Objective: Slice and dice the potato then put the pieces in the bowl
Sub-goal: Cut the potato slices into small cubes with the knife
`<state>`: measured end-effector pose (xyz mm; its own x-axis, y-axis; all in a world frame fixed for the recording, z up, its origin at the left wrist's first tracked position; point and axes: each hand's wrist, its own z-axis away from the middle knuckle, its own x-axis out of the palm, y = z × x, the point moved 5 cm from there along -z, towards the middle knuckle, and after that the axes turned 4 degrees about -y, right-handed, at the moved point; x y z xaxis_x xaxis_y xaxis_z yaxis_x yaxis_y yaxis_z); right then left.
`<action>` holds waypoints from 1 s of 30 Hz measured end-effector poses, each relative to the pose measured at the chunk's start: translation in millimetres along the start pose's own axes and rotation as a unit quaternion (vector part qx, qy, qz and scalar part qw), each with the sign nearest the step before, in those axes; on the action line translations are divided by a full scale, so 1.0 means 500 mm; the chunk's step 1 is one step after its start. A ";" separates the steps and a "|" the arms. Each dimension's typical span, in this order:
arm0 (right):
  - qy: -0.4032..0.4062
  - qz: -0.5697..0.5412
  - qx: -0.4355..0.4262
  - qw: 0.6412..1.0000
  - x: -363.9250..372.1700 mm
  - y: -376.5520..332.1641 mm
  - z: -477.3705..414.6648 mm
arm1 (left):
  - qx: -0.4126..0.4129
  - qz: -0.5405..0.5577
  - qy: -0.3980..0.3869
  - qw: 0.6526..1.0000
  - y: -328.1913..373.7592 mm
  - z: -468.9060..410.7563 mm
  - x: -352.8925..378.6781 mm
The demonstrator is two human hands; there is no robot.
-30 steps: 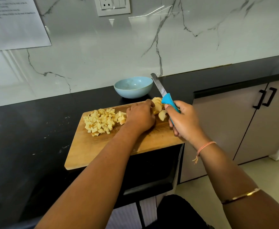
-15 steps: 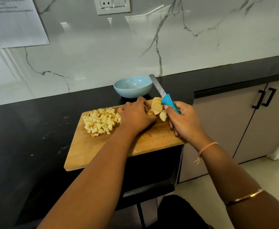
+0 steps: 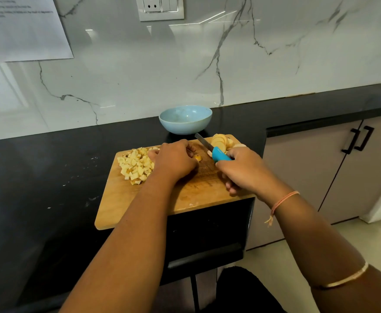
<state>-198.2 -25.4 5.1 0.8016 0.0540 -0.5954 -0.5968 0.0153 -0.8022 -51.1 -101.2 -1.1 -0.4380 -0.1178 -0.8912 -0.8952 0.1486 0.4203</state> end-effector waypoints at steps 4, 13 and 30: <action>-0.026 0.070 0.007 0.997 0.009 -0.017 0.010 | -0.006 0.025 0.003 1.000 -0.001 -0.001 0.000; -0.046 0.114 0.006 0.992 0.034 -0.022 0.023 | -0.024 0.049 0.029 0.998 0.002 0.004 0.001; -0.069 0.170 0.056 0.981 0.040 -0.066 0.009 | -0.054 0.107 0.028 0.992 -0.002 0.002 0.004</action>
<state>-162.6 -20.6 20.2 0.5470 0.2102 -0.8103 -0.8358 0.0823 -0.5429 -51.2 -100.7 -3.5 -0.6205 -0.1505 -0.7696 -0.7832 0.0700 0.6178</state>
